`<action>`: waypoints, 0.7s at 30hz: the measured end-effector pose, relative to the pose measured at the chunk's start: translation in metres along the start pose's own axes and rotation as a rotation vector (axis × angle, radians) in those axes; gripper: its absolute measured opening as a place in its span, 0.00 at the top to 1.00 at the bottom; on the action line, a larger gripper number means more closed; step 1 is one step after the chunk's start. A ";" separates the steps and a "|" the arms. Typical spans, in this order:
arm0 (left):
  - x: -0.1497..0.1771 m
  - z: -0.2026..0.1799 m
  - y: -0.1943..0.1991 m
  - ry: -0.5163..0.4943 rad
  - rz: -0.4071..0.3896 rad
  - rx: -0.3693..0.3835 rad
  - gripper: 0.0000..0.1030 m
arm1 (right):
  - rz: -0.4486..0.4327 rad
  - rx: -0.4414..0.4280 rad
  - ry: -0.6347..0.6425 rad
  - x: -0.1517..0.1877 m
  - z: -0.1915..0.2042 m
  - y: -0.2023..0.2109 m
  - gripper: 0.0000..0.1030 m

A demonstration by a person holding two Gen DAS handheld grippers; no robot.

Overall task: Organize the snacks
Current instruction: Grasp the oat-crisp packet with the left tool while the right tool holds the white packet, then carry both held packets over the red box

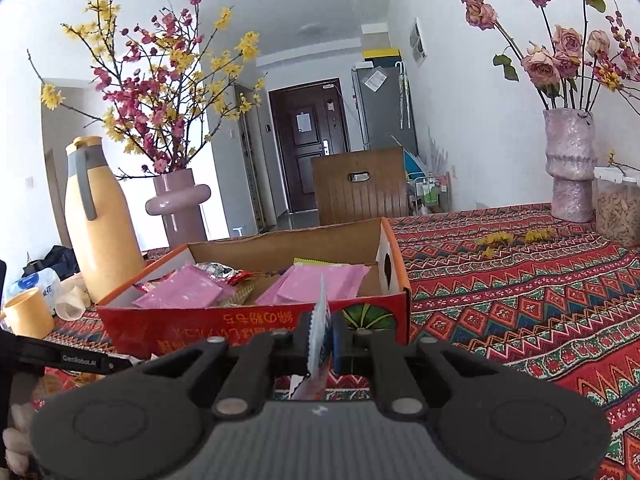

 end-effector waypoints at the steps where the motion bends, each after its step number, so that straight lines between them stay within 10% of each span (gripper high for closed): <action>1: 0.000 0.000 0.002 0.000 -0.007 0.001 0.57 | -0.001 0.000 0.001 0.000 0.000 0.000 0.91; 21: -0.006 -0.018 0.076 -0.041 -0.163 0.060 0.58 | -0.066 -0.012 0.063 -0.029 0.018 0.032 0.91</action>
Point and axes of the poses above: each gripper's, at about its wrist camera, not at the fingertips, and y roughly against the way its jaws point, z to its left, x to its underside, the point moved 5 cm from there along -y, roughly the way its jaws point, and after that the axes turned 12 degrees about z, right-handed, at the moved point
